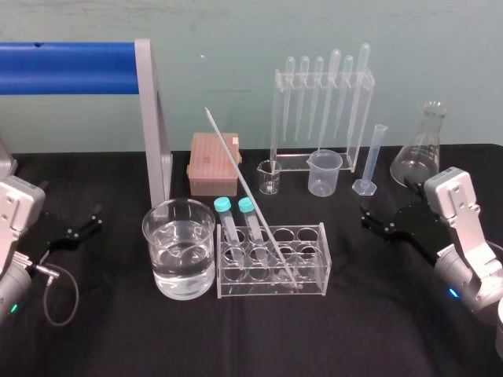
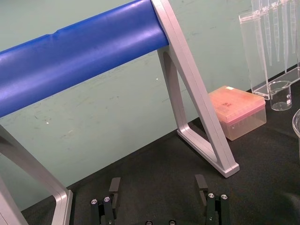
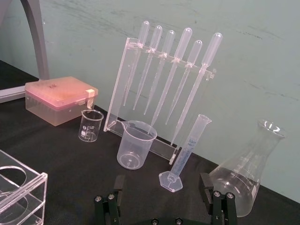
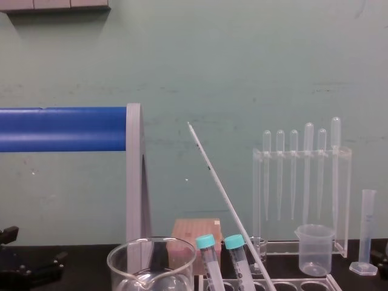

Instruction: Hold the thermometer with one hand and immerse one end into the beaker, then reinsert it into the test tube rack.

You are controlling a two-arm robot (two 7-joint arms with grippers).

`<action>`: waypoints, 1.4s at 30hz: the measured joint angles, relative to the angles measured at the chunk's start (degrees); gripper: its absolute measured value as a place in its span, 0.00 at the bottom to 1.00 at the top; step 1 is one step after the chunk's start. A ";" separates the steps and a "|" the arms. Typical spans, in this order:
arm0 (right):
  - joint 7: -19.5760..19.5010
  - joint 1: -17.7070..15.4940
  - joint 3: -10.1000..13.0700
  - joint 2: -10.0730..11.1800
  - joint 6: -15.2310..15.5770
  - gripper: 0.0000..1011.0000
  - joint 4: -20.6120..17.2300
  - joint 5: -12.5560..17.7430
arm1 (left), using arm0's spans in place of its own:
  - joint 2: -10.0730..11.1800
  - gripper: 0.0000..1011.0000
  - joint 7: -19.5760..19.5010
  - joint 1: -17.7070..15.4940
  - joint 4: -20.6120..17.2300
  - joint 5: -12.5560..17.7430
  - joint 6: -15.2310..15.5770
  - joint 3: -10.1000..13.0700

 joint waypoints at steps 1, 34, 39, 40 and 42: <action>0.00 0.00 0.00 0.00 0.00 0.99 0.00 0.00 | 0.00 1.00 0.00 0.00 0.00 0.00 0.00 0.00; 10.81 -0.36 7.34 -0.50 5.49 0.99 -7.59 14.90 | 0.00 1.00 0.00 0.00 0.00 0.00 0.00 0.00; 19.93 2.12 7.91 -0.65 12.80 0.99 -11.05 22.90 | 0.00 1.00 0.00 0.00 0.00 0.00 0.00 0.00; 21.46 2.72 7.69 -0.65 13.81 0.99 -11.33 23.63 | 0.00 1.00 0.00 0.00 0.00 0.00 0.00 0.00; 23.82 3.95 7.11 -0.64 15.40 0.99 -11.61 24.48 | 0.00 1.00 0.00 0.00 0.00 0.00 0.00 0.00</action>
